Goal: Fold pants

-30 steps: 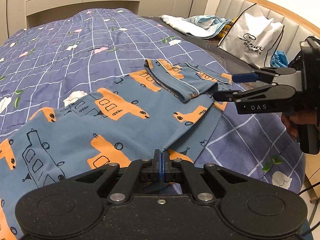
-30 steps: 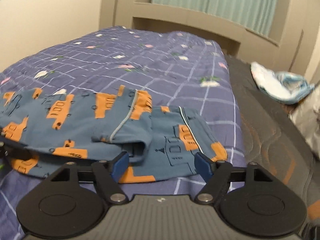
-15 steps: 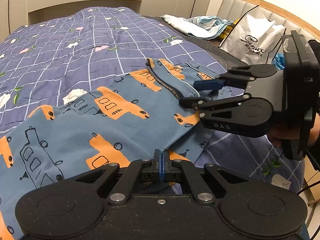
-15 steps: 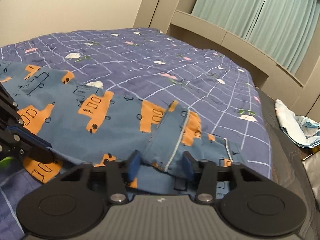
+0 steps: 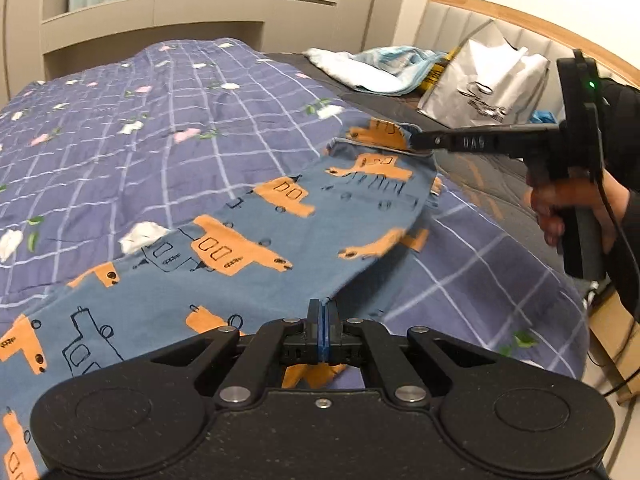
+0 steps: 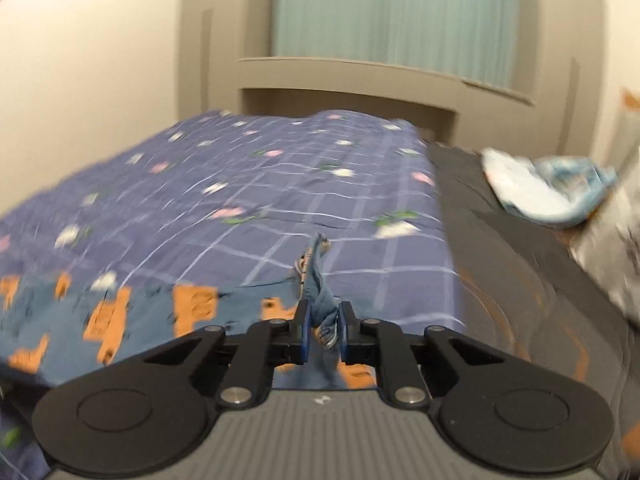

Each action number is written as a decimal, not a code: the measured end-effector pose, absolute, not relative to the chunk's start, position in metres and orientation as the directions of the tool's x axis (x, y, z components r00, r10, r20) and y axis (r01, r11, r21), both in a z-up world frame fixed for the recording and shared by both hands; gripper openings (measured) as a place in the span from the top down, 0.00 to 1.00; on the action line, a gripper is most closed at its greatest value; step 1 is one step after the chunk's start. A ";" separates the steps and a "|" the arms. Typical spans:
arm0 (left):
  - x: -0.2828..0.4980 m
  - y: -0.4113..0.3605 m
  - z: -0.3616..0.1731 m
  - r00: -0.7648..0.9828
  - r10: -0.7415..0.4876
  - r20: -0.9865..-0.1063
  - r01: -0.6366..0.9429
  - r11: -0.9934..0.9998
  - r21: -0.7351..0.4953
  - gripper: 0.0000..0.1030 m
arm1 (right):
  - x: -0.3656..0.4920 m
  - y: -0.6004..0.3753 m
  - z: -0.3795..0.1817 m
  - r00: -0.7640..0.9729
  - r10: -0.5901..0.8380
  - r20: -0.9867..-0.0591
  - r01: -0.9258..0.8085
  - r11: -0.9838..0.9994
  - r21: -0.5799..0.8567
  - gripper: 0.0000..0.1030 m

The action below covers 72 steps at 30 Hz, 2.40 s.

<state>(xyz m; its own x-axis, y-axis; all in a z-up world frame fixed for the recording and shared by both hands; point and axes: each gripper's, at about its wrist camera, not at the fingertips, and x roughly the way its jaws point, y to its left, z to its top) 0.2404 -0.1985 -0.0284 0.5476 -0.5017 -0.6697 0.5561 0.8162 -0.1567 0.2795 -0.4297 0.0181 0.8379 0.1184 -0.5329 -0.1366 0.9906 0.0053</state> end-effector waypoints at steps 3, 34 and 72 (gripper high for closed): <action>0.236 -0.204 -0.034 0.543 -0.492 -0.681 0.570 0.811 -0.132 1.00 | 0.277 -0.461 0.012 0.826 0.085 -0.557 -0.061 0.996 0.063 0.88; 0.211 -0.132 0.032 0.792 -0.316 -0.522 0.292 0.947 -0.131 0.01 | 0.224 -0.383 -0.001 0.836 0.110 -0.538 -0.161 0.986 -0.050 0.00; 0.102 0.135 -0.078 0.835 -0.174 -0.522 -0.137 0.853 -0.503 0.01 | 0.168 -0.127 -0.054 0.869 0.154 -0.471 -0.213 0.974 -0.075 0.00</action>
